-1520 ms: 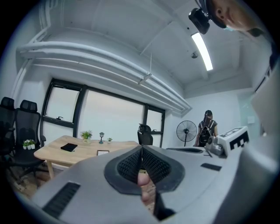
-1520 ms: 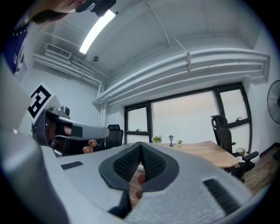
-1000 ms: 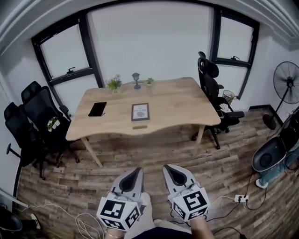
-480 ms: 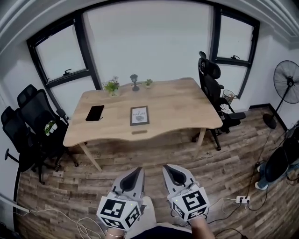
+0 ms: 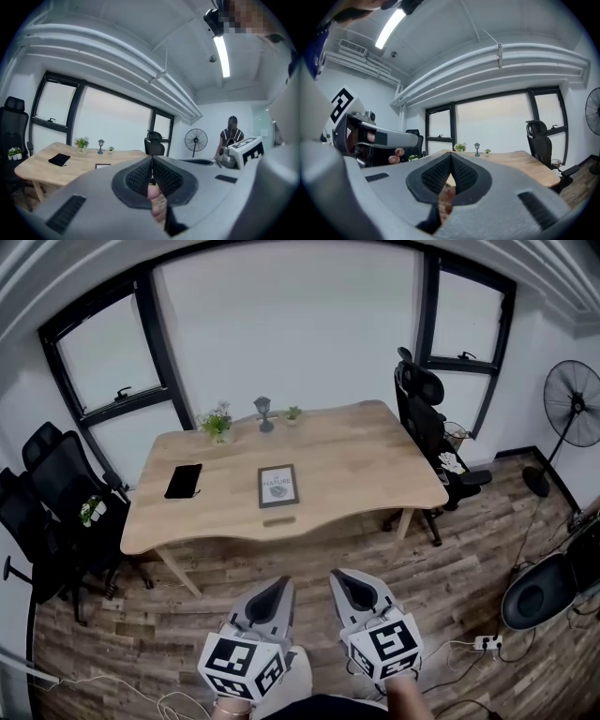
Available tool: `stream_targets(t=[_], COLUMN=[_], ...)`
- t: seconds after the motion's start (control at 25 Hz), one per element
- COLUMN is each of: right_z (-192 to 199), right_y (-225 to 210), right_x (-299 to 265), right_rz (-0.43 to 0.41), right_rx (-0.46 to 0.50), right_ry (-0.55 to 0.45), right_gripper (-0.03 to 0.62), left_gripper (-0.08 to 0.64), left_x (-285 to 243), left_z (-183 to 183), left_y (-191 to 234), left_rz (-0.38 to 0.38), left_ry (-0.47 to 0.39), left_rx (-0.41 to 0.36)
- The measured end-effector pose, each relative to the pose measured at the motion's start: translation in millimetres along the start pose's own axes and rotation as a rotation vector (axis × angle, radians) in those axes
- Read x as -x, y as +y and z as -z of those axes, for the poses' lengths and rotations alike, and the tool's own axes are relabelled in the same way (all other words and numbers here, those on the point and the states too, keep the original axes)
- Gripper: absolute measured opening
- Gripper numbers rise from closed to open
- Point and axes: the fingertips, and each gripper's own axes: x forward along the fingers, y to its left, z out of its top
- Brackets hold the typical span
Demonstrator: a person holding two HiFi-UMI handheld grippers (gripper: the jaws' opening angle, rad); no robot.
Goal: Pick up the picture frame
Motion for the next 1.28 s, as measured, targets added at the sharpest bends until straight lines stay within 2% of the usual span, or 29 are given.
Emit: stream_targets(t=[0.36,0.56,1.04,1.28], right_z=[-4,-7,-4,0], right_y=[3,5,14,17], right_x=[-57,-86,-138,-154], right_rz=[-0.006,0.009,-0.004,-0.013], right_rx=[-0.024,-0.004,-0.039,-0.055], right_ry=[0.023,0.031,0.057,0.076], right_gripper=[0.000,0.000,0.008,0.048], left_gripper=[0.005,0.005,0.009,0.072], left_x=[-21,-30,-46,-50], left_z=[-4,-8,-7,-5], left_y=[52,82,143,157], left_rz=[0.018,0.023,0.046,0.081], left_ry=[0.025,0.026,0.024,0.028], left_rx=[0.027,0.035,0.076,0.091])
